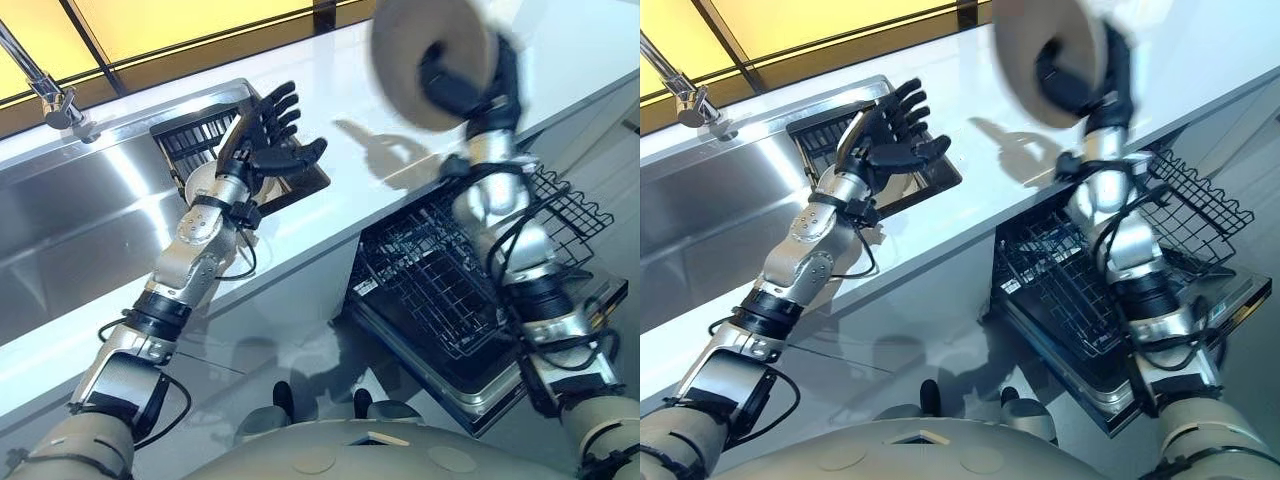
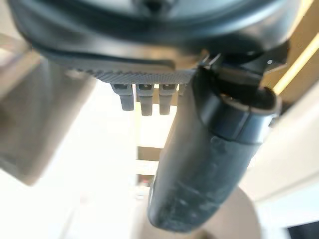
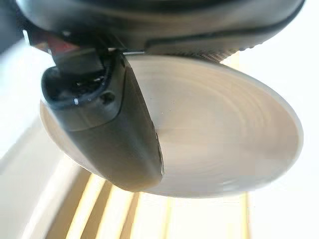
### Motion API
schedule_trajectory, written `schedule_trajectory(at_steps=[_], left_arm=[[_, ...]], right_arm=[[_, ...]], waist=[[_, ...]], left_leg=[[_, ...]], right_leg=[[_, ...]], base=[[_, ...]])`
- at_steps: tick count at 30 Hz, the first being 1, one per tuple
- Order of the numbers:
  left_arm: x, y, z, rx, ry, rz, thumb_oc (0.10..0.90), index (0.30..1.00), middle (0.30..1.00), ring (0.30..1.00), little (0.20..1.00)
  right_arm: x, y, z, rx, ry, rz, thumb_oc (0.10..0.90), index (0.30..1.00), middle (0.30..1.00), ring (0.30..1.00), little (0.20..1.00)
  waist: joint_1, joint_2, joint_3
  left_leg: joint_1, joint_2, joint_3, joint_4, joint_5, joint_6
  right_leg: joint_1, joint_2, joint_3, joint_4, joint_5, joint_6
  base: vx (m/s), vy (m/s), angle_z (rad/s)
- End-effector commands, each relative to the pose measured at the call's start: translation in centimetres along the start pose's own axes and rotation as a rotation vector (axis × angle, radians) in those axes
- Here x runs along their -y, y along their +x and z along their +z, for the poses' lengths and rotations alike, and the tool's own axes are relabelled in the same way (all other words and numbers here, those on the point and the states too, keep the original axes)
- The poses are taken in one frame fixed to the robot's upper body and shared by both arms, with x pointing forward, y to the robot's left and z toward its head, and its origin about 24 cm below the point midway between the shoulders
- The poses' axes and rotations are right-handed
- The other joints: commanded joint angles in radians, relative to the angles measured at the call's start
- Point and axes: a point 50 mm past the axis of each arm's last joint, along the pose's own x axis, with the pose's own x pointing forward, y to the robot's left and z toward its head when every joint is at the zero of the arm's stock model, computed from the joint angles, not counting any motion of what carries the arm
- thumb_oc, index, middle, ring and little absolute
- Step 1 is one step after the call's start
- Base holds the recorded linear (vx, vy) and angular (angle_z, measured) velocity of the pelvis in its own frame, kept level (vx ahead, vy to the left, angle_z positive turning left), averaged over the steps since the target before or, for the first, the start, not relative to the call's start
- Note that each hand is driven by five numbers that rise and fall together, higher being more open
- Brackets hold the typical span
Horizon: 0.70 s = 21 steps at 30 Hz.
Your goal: Pick up plates and place into dishwasher.
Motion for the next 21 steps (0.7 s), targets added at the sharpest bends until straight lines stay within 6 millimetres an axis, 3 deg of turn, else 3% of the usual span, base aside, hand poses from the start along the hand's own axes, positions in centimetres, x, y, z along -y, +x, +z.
schedule_trajectory(at_steps=[1, 10, 16, 21], left_arm=[[-4.4, -0.8, 4.4, 0.185, 0.062, 0.116, 0.800, 0.900, 0.900, 0.900, 0.900], [-10.5, -4.2, 5.2, 0.192, 0.183, 0.374, 0.800, 0.900, 0.900, 0.900, 0.900], [-13.3, -5.1, 7.5, 0.234, 0.267, 0.478, 0.800, 0.900, 0.900, 0.900, 0.900], [-14.4, -5.4, 10.2, 0.313, 0.308, 0.516, 0.800, 0.900, 0.900, 0.900, 0.900]], right_arm=[[5.4, 2.0, 2.6, 0.221, -0.177, -0.146, 0.100, 0.300, 0.300, 0.300, 0.200], [13.5, -2.4, -4.4, -0.071, -0.488, -0.270, 0.100, 0.300, 0.300, 0.300, 0.200], [16.0, -4.7, -7.6, -0.235, -0.539, -0.244, 0.100, 0.300, 0.300, 0.300, 0.200], [16.3, -6.0, -9.7, -0.353, -0.491, -0.182, 0.100, 0.300, 0.300, 0.300, 0.200]], waist=[[0.007, 0.017, -0.110], [-0.018, 0.031, -0.093], [-0.026, 0.047, -0.074], [-0.017, 0.054, -0.061]], left_leg=[[0.014, -0.052, -0.027, 0.002, -0.100, 0.030], [0.021, -0.047, -0.016, 0.002, -0.110, 0.027], [0.022, -0.046, -0.012, 0.002, -0.109, 0.022], [0.017, -0.045, -0.017, 0.003, -0.106, 0.017]], right_leg=[[-0.073, 0.067, -0.062, 0.082, -0.023, 0.028], [-0.069, 0.064, -0.056, 0.087, -0.038, 0.030], [-0.072, 0.061, -0.064, 0.104, -0.052, 0.027], [-0.073, 0.058, -0.075, 0.118, -0.066, 0.022]], base=[[0.01, -0.008, -0.05], [0.02, 0.001, -0.01], [0.02, -0.008, 0.00], [0.04, -0.033, 0.00]])
